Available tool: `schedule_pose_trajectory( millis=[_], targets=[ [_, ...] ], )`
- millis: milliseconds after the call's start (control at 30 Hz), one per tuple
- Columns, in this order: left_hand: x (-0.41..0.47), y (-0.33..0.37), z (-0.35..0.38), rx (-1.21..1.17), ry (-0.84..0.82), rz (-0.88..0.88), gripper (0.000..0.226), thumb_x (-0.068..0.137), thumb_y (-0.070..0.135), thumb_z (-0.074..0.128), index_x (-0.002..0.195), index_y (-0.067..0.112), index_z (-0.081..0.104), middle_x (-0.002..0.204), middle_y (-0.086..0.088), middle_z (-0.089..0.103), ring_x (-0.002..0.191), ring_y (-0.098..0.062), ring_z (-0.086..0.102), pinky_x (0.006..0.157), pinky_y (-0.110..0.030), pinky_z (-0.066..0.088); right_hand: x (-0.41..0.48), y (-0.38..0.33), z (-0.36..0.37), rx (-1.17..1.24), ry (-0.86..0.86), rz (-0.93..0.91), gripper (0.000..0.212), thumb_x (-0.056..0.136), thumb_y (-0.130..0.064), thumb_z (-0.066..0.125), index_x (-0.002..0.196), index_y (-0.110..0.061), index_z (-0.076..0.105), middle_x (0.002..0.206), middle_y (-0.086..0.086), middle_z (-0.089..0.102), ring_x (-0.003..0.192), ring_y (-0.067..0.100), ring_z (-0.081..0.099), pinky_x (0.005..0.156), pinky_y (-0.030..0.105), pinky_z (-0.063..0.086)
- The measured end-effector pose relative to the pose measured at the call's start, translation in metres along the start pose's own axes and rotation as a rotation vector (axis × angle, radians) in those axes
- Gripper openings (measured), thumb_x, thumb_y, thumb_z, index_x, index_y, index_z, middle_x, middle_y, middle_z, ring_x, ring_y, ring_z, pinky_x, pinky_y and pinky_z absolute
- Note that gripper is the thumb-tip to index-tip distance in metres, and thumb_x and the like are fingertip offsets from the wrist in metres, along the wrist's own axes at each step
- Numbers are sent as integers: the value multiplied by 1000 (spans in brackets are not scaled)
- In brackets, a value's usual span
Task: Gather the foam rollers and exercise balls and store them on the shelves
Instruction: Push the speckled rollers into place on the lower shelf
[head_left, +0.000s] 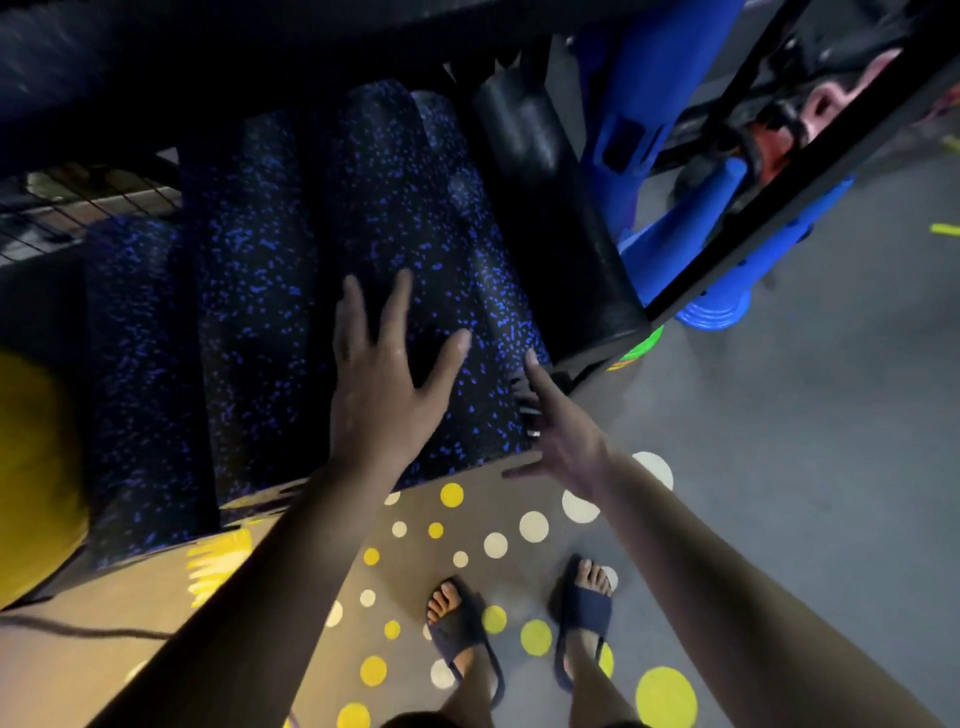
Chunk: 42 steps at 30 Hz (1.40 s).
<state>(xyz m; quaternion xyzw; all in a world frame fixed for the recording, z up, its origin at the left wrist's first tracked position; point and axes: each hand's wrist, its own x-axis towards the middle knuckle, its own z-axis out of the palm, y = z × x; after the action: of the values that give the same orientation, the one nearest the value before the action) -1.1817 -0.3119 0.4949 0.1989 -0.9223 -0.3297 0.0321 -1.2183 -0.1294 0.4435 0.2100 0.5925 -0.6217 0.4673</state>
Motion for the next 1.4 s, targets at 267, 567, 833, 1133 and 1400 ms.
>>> schedule_pose_trajectory(
  millis=[267, 567, 833, 1133, 1400],
  targets=[
    [-15, 31, 12, -291, 59, -131, 71, 102, 45, 47, 161, 20, 16, 169, -9, 8, 155, -19, 9, 126, -32, 9, -36, -30, 7, -176, -42, -243, 75, 63, -58, 81, 126, -23, 61, 110, -1, 77, 100, 20, 75, 90, 50, 60],
    [12, 74, 33, -320, -121, -85, 50, 102, 23, 53, 150, 32, 44, 152, 3, 49, 139, -12, 44, 113, -22, 31, -31, -85, -64, -291, 310, -372, 64, 62, -64, 86, 110, -27, 66, 99, -5, 78, 85, 17, 77, 77, 40, 63],
    [4, 77, 60, -392, -208, -166, 55, 98, 41, 55, 146, 59, 34, 142, -16, 49, 127, -37, 46, 99, -40, 50, -10, -102, -70, -331, 443, -525, 105, 45, -78, 83, 134, -29, 54, 116, -13, 69, 101, 10, 71, 89, 40, 60],
    [1, 64, 68, -327, -167, -163, 55, 103, 35, 49, 146, 62, 27, 87, 12, 56, 74, -13, 66, 77, -26, 55, 7, -109, -67, -362, 383, -545, 105, 57, -72, 82, 146, -27, 46, 128, -12, 62, 113, 7, 63, 103, 32, 51],
    [-8, 48, 68, -340, -173, -149, 58, 103, 16, 50, 150, 48, 36, 111, 15, 57, 85, 8, 55, 76, 5, 37, 16, -100, -61, -570, 499, -489, 125, 34, -102, 61, 142, -43, 43, 133, -3, 58, 122, 23, 59, 105, 43, 49]
  ],
)
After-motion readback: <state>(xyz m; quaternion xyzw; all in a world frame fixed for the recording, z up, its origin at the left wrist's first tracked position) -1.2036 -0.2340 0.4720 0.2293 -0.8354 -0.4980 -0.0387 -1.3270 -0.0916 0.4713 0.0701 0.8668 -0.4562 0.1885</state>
